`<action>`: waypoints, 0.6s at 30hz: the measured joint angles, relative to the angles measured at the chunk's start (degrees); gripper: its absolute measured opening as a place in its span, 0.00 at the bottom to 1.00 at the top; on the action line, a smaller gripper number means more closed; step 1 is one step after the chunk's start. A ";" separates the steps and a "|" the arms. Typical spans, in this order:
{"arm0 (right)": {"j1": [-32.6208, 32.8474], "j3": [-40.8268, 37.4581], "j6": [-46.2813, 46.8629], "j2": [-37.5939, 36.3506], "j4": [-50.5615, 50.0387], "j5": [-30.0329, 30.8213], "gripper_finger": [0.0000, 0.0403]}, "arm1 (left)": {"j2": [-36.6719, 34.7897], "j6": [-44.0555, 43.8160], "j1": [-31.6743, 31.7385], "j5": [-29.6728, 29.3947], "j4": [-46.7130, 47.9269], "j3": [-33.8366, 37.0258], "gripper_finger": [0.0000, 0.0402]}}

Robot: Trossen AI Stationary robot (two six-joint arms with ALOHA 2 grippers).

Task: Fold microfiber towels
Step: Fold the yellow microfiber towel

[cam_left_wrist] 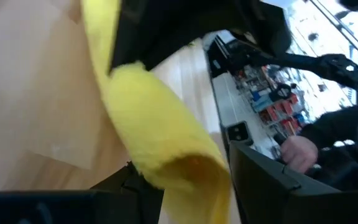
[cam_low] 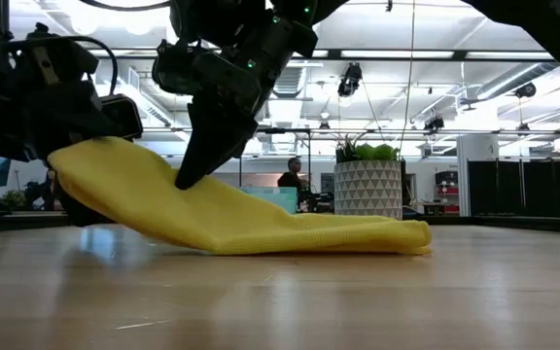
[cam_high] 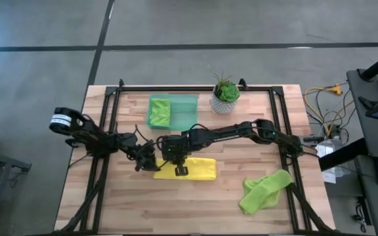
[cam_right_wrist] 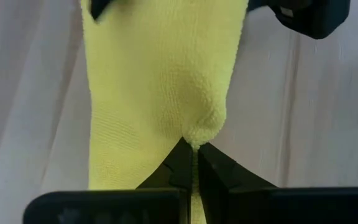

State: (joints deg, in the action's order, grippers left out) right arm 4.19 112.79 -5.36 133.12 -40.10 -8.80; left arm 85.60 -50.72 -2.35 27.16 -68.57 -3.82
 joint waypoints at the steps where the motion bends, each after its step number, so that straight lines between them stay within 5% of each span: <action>1: -0.05 0.00 0.19 0.00 0.00 0.00 0.02 | 0.23 -0.02 0.01 -0.58 0.13 -0.04 0.40; 6: -0.15 0.00 0.65 0.00 0.03 -0.02 0.02 | 1.84 -0.63 0.00 -1.13 0.63 0.01 0.32; 11: -0.22 0.00 0.67 0.00 0.03 -0.07 0.02 | 2.75 0.19 -0.02 -1.21 0.60 0.06 0.05; 18: -0.86 0.00 2.88 0.00 -0.34 0.42 0.03 | 2.65 0.46 -0.02 -3.39 0.76 0.12 0.01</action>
State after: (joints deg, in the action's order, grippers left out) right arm 3.33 112.79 -2.48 133.12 -40.45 -8.37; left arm 88.25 -50.26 -2.37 23.77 -67.81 -3.70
